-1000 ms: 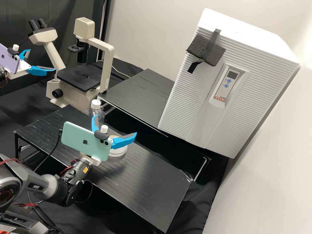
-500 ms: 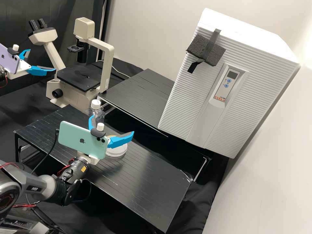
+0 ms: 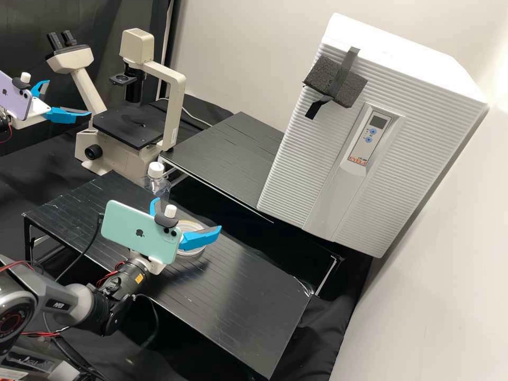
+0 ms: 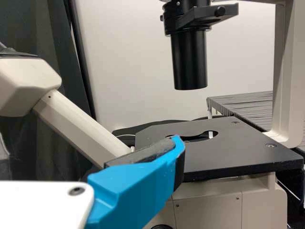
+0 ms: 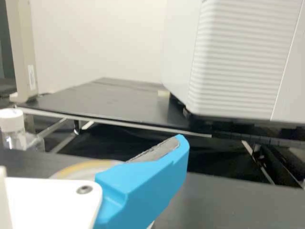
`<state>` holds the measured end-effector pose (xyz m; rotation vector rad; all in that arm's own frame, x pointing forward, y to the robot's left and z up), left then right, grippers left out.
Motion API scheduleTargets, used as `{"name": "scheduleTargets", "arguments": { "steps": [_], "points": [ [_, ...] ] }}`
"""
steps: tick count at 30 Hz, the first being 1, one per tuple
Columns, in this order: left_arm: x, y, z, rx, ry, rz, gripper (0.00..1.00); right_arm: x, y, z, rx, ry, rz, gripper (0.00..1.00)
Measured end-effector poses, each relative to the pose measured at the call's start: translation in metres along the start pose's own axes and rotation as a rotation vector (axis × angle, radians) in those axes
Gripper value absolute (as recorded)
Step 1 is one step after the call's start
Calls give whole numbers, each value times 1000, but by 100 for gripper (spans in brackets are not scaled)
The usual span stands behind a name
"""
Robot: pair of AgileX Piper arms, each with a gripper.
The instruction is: Open the petri dish lid.
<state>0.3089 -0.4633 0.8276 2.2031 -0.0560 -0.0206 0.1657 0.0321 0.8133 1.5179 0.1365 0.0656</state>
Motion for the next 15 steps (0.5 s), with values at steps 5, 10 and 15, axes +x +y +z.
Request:
{"name": "scheduleTargets", "arguments": {
  "steps": [5,10,15],
  "points": [
    [0,0,0,0,0,0,100,0,-3,3,-14,-27,-36,100],
    [0,0,0,0,0,0,100,0,-4,5,-22,-39,-56,100],
    [0,0,0,0,0,0,100,1,-6,7,-24,-50,-66,100]
  ]
}}
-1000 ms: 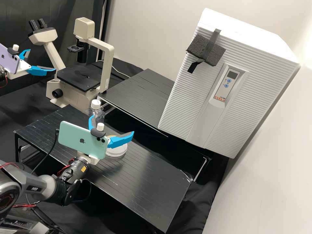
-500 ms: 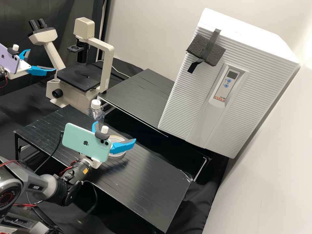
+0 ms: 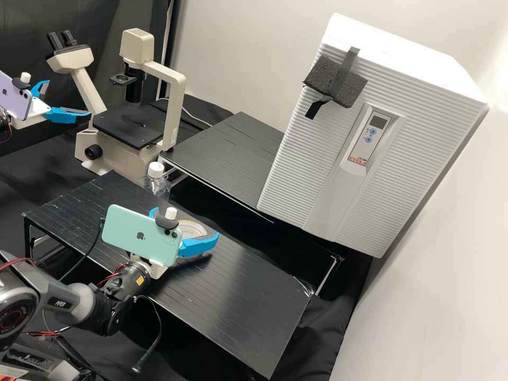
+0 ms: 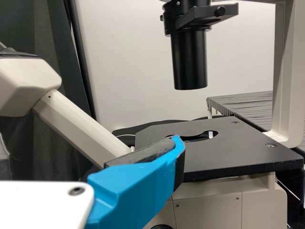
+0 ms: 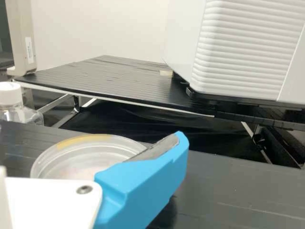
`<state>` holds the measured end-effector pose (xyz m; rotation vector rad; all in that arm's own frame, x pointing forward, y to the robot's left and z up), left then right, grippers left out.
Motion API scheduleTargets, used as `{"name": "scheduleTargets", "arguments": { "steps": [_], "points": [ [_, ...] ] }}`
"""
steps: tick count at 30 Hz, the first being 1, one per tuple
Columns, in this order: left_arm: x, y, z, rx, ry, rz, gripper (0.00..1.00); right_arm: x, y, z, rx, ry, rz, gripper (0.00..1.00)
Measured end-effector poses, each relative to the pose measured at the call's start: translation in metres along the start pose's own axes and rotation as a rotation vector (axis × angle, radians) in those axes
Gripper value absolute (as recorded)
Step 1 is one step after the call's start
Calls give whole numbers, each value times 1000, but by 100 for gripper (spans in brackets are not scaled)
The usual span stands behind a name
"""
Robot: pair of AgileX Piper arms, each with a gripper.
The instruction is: Open the petri dish lid.
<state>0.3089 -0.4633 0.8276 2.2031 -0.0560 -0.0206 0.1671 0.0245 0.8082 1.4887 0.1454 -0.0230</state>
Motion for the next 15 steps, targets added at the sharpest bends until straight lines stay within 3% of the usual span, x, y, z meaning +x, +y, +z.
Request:
{"name": "scheduleTargets", "arguments": {
  "steps": [1,5,6,15],
  "points": [
    [0,0,0,0,0,0,100,0,0,0,-3,5,-1,0],
    [0,0,0,0,0,0,100,1,-1,0,1,12,0,0],
    [0,0,0,0,0,0,100,1,0,0,1,13,1,100],
    [0,0,0,0,0,0,100,-1,2,-2,-4,19,12,100]
  ]
}}
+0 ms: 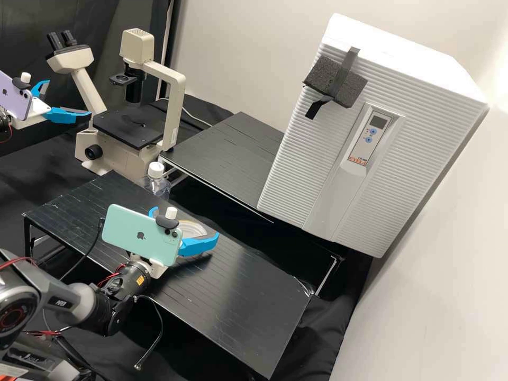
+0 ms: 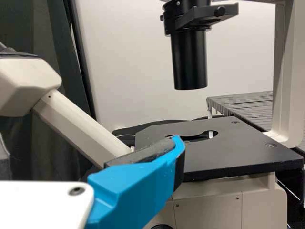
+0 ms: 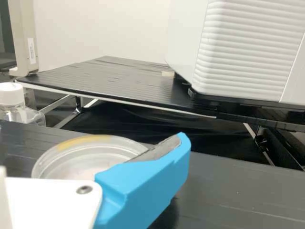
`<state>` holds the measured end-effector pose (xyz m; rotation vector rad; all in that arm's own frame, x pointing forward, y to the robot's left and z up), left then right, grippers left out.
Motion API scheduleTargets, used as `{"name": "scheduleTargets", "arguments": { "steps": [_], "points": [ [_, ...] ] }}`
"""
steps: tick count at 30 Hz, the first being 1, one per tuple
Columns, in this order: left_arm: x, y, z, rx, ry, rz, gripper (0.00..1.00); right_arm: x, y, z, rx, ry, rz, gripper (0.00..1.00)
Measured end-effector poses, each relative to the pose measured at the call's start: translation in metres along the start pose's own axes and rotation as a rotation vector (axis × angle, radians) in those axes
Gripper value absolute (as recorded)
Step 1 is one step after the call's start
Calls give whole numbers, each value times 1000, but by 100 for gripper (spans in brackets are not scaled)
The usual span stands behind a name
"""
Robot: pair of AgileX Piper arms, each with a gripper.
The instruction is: Open the petri dish lid.
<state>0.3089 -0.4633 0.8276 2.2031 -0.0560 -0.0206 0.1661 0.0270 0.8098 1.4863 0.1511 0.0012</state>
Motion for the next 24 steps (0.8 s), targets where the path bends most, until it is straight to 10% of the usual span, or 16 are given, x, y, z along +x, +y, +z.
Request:
{"name": "scheduleTargets", "arguments": {
  "steps": [24],
  "points": [
    [0,0,0,0,0,0,100,-3,4,3,27,-58,31,100]
  ]
}}
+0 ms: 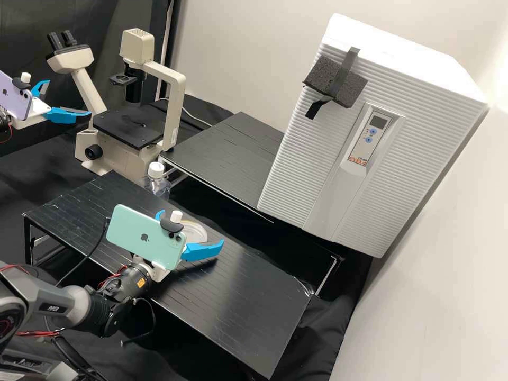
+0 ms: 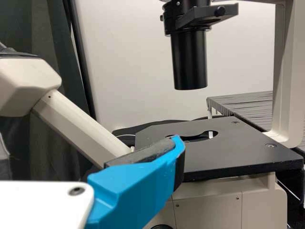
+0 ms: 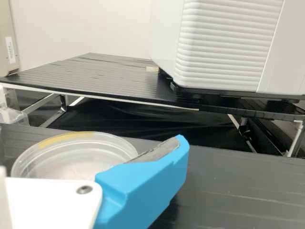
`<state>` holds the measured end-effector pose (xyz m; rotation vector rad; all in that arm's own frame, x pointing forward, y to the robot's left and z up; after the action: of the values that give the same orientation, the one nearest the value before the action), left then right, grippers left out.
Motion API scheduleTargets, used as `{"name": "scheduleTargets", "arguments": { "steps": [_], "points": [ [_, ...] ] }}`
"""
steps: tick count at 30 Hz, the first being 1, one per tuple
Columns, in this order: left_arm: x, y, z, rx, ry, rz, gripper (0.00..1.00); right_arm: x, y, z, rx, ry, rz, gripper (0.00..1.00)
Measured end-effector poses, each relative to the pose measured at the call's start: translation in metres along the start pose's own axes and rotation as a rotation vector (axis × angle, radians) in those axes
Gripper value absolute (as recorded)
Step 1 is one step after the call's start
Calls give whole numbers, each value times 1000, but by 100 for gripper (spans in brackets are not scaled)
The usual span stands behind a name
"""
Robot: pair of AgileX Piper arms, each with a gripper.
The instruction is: Open the petri dish lid.
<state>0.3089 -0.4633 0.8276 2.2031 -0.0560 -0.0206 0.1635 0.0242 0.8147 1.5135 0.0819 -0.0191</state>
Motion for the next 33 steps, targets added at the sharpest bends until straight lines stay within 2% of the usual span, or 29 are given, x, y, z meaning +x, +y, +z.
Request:
{"name": "scheduleTargets", "arguments": {
  "steps": [7,8,32,33],
  "points": [
    [0,0,0,0,0,0,100,1,-1,1,2,-8,-9,100],
    [0,0,0,0,0,0,100,1,-2,1,2,-7,-11,0],
    [0,0,0,0,0,0,100,4,-6,2,-5,2,-32,0],
    [0,0,0,0,0,0,100,4,-6,2,-5,1,-34,100]
  ]
}}
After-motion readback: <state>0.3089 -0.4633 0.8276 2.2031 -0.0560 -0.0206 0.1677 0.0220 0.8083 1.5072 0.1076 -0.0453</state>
